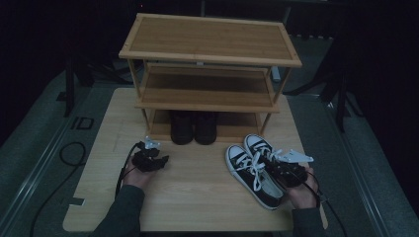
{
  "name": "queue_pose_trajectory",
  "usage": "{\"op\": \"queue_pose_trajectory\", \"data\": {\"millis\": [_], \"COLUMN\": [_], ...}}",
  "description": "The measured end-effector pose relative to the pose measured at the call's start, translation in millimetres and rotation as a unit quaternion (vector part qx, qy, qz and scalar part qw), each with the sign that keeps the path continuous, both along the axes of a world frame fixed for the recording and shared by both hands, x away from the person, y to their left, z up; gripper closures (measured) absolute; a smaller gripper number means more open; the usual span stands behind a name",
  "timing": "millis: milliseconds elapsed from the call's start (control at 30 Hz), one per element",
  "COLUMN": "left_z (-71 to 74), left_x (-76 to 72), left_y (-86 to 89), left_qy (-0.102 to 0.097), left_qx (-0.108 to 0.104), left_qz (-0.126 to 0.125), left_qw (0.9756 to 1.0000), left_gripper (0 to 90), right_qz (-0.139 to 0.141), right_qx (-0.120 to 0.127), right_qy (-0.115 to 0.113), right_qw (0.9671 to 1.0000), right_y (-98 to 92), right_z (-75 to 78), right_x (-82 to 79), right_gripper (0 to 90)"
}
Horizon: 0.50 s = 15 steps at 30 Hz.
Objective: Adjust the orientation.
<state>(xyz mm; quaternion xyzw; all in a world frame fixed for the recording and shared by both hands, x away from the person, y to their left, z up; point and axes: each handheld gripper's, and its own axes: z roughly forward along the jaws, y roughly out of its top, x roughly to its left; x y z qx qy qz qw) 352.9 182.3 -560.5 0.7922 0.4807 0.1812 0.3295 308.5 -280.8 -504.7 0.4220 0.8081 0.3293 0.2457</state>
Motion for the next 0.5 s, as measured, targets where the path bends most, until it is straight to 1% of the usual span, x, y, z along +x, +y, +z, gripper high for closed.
{"op": "queue_pose_trajectory", "data": {"millis": [67, 200, 267, 400, 433, 500], "left_z": [0.0, 0.0, 0.0, 0.0, 0.0, 0.1], "left_x": [0.0, 0.0, 0.0, 0.0, 0.1, 0.1], "left_y": [0.2, 0.1, 0.1, 0.1, 0.2, 0.3], "left_qy": [0.000, 0.000, 0.000, 0.000, 0.000, 0.000], "left_qx": [0.000, 0.000, 0.000, 0.000, 0.000, -0.001], "left_qz": [-0.001, -0.001, -0.001, -0.001, -0.001, -0.001], "left_qw": [1.0000, 1.0000, 1.0000, 1.0000, 1.0000, 1.0000], "left_gripper": [51.8, 51.8, 51.7, 51.7, 51.8, 51.7], "right_qz": [-0.003, 0.009, 0.012, 0.032, 0.039, 0.045], "right_qx": [-0.011, -0.001, 0.001, 0.006, 0.006, 0.012], "right_qy": [0.012, 0.016, 0.017, 0.030, 0.032, 0.045], "right_qw": [0.9999, 0.9998, 0.9998, 0.9990, 0.9987, 0.9979], "right_y": [-2.9, -9.9, -11.1, -11.3, -11.3, -11.4], "right_z": [2.8, 11.7, 15.0, 17.7, 18.0, 18.0], "right_x": [0.5, -5.0, -7.2, -11.1, -12.3, -14.4], "right_gripper": [75.5, 68.4, 62.7, 50.1, 48.4, 45.5]}}
